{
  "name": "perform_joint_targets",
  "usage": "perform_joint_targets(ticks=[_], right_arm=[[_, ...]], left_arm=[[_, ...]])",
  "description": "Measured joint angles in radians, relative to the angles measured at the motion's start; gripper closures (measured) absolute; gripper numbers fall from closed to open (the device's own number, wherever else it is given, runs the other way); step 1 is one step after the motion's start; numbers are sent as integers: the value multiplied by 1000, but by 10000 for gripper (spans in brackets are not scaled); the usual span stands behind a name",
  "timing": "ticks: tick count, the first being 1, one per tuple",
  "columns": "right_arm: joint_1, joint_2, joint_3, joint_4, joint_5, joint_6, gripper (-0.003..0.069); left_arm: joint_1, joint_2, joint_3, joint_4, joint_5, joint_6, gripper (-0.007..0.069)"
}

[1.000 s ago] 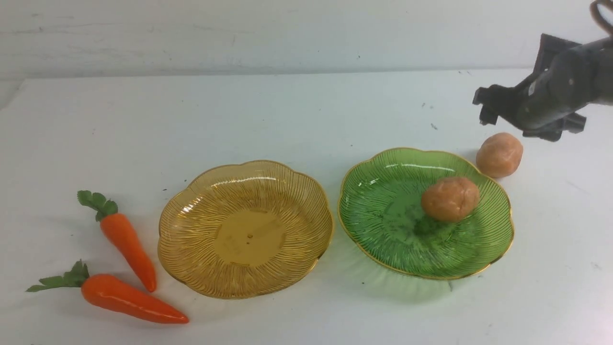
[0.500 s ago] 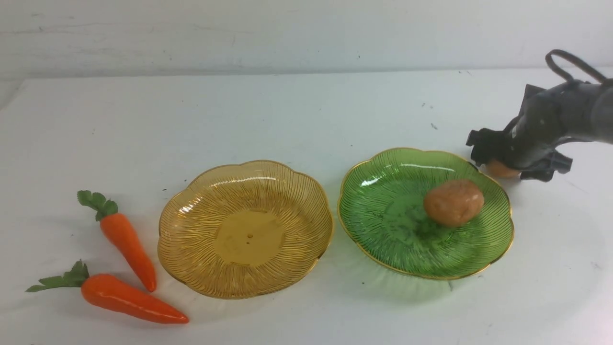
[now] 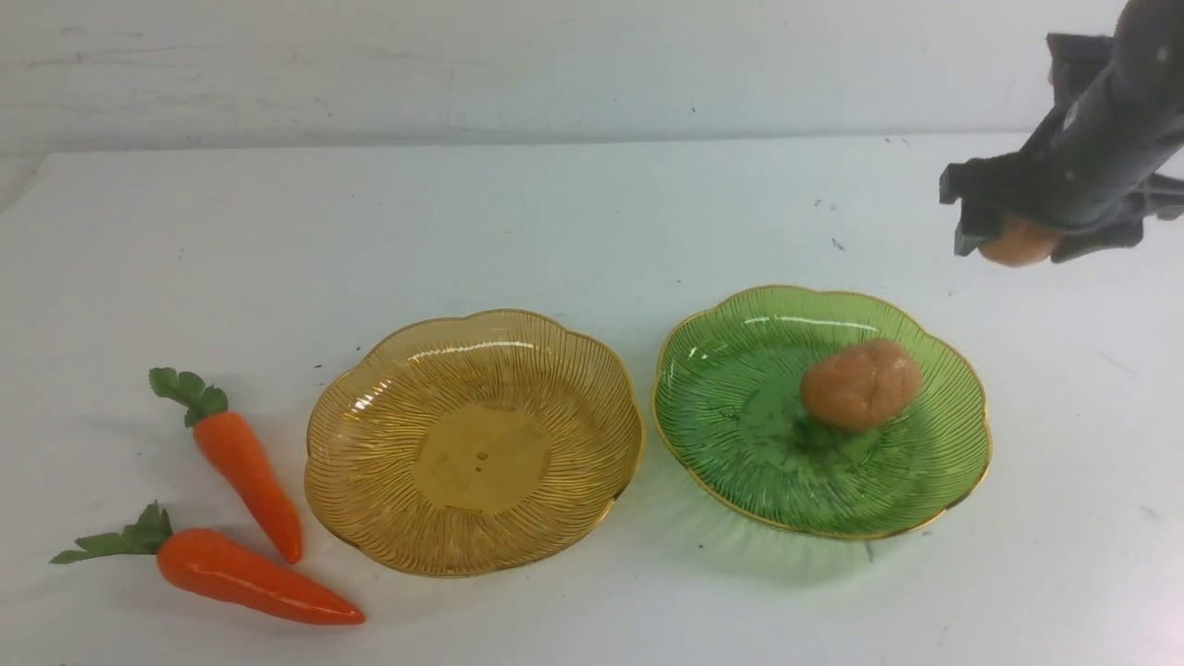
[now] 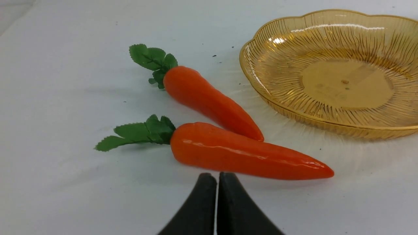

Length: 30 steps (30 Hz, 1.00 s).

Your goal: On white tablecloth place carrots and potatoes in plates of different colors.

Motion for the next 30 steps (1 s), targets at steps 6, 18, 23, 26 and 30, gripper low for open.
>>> perform_joint_targets(ticks=[6,18,23,26,30], right_arm=[[106,21,4,207,91,-203,117],[264,47,6,154,197,-239,30],[276,47,6,151,230,-238,-29],[276,47,6,138,246,-238,-31],[276,32,6,137,250,-238,8]], left_arm=[[0,0,0,0,1,0,628],[0,0,0,0,1,0,628],[0,0,0,0,1,0,628],[0,0,0,0,1,0,628],[0,0,0,0,1,0,628]])
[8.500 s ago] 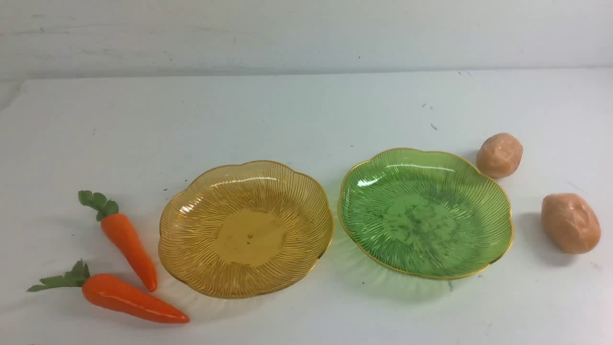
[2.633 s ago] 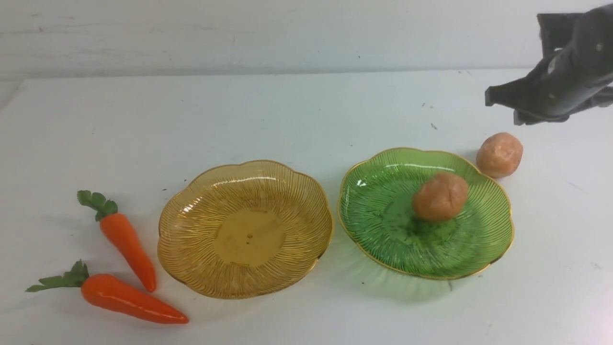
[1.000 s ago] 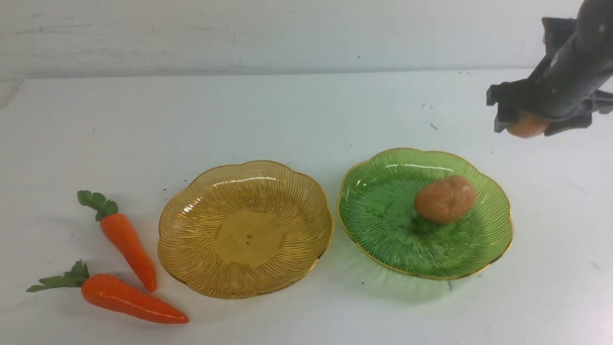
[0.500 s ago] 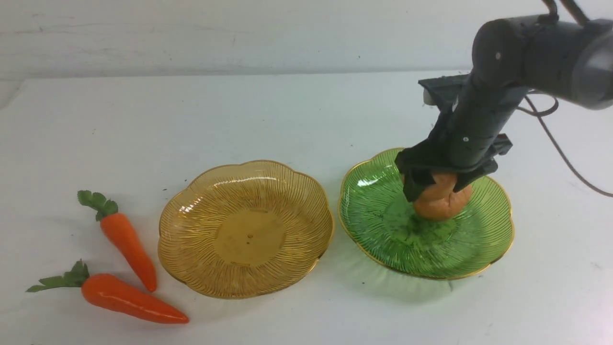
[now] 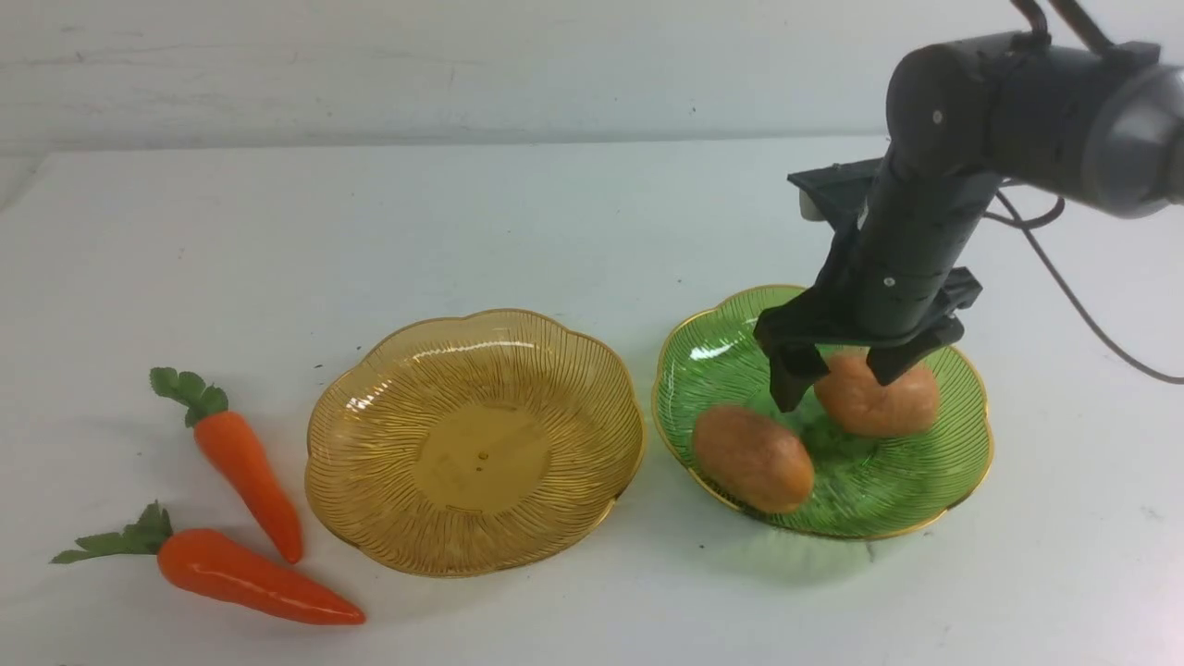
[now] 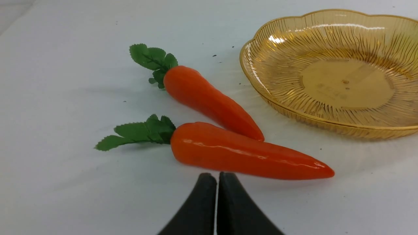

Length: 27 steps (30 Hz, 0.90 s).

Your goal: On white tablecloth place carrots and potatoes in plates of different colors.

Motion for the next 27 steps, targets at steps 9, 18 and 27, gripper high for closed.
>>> perform_joint_targets(ticks=[9,18,27], right_arm=[[0,-199,40,0,2,-16,274],[0,-675,302,-19,20,-33,655],[0,-1125,674,-37,-171,-41,674]], left_arm=[[0,0,0,0,0,0,628],[0,0,0,0,0,0,628],[0,0,0,0,0,0,628]])
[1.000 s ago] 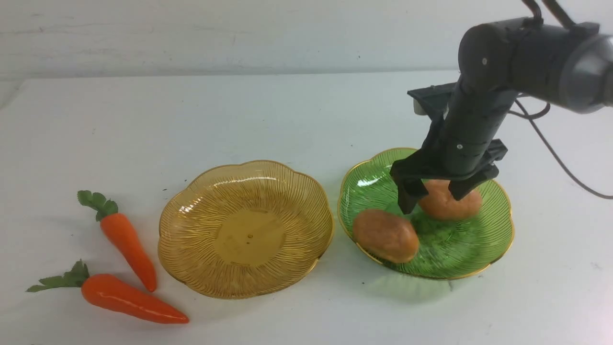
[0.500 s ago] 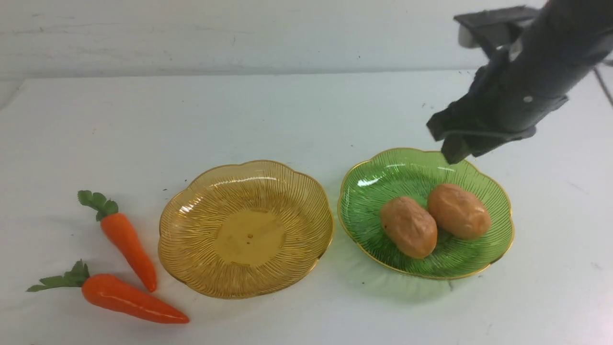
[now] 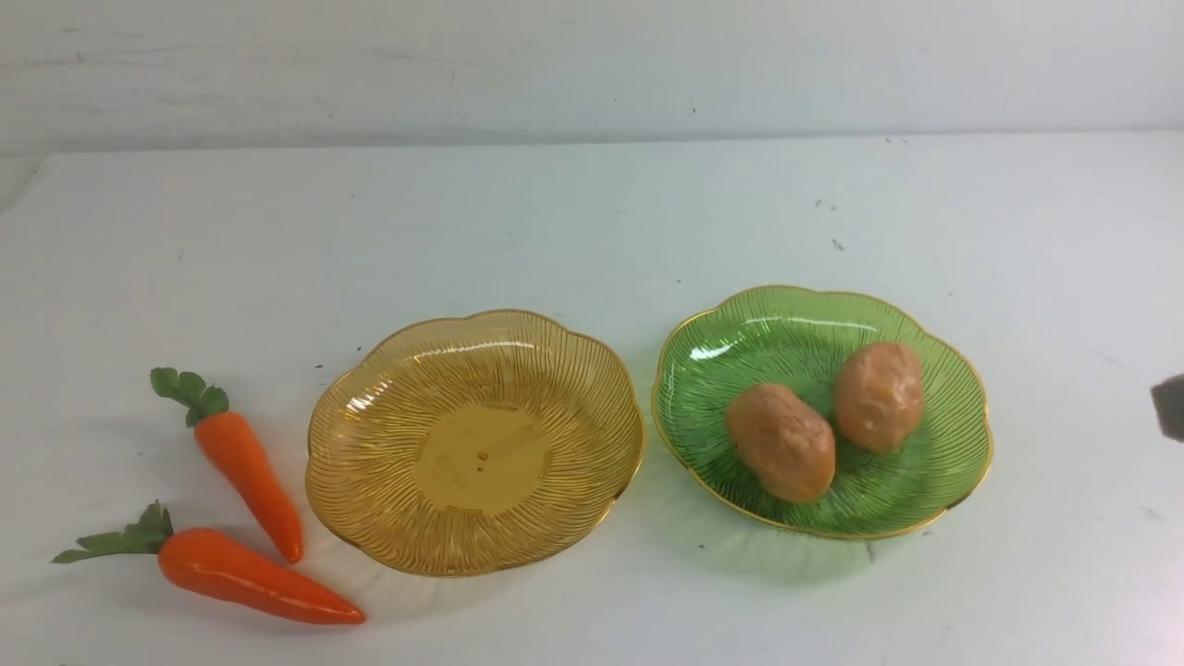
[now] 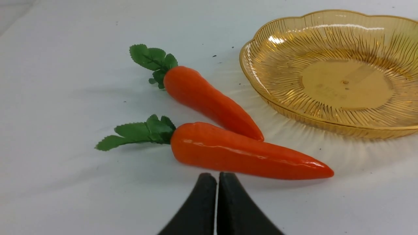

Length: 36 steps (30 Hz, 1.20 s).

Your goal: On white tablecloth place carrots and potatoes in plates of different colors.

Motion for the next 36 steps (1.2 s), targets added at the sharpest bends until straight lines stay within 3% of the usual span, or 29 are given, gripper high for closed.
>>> perform_joint_targets(ticks=[4,7,11,14,20,23,26,30,33,36], right_arm=[[0,-226,258,1,-241,0,674],[0,-408,427,6,-390,0,674],[0,-582,541,8,-522,0,674],[0,-608,548,8,-546,0,674],[0,-608,549,8,-551,0,674],[0,-608,549,8,-551,0,674],[0,-608,549,8,-550,0,674],[0,-608,549,8,-542,0,674],[0,-608,549,9,-502,0,674],[0,-608,549,11,-444,0,674]], left_arm=[[0,0,0,-2,0,-8,628],[0,0,0,-107,-2,-83,628],[0,0,0,-481,-3,-309,628],[0,0,0,-709,-5,-385,628],[0,0,0,-923,-140,-374,628],[0,10,-82,-965,-188,-259,628],[0,155,-235,-936,-139,-101,628],[0,516,-437,-711,100,-27,628],[0,826,-628,-393,304,-118,626],[0,1049,-782,-127,363,-292,596]])
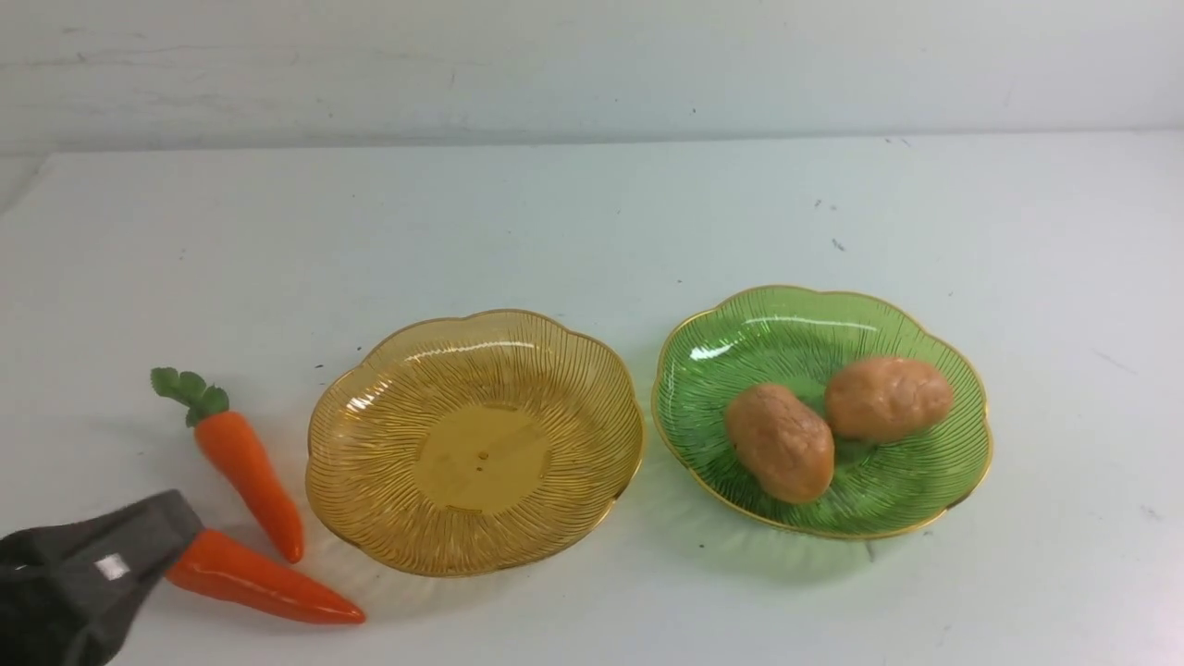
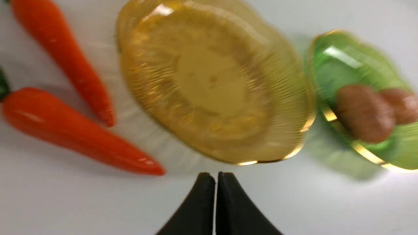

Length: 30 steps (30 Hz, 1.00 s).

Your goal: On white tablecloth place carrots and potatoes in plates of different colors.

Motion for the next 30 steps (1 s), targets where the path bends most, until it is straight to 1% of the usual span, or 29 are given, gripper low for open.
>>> perform_joint_targets(ticks=[3,5,6,10,12,15,17,21,24,29,30], right_arm=[[0,0,0,-3,13,0,674],[0,0,0,-15,13,0,674],[0,0,0,-23,13,0,674],[0,0,0,-28,13,0,674],[0,0,0,-28,13,0,674],[0,0,0,-28,13,0,674],[0,0,0,-28,13,0,674],[0,0,0,-30,13,0,674],[0,0,0,-30,13,0,674],[0,0,0,-30,13,0,674],[0,0,0,-30,13,0,674]], left_arm=[[0,155,-89,146,18,-105,544],[0,275,-155,231,41,-175,487],[0,335,-188,262,55,-204,441],[0,526,-291,297,78,-247,279],[0,572,-306,300,73,-250,235],[0,620,-312,301,16,-271,175],[0,641,-312,303,-40,-294,158],[0,672,-314,330,-108,-355,152],[0,703,-314,398,-137,-431,152],[0,754,-314,531,-148,-595,152],[0,763,-314,560,-152,-645,152]])
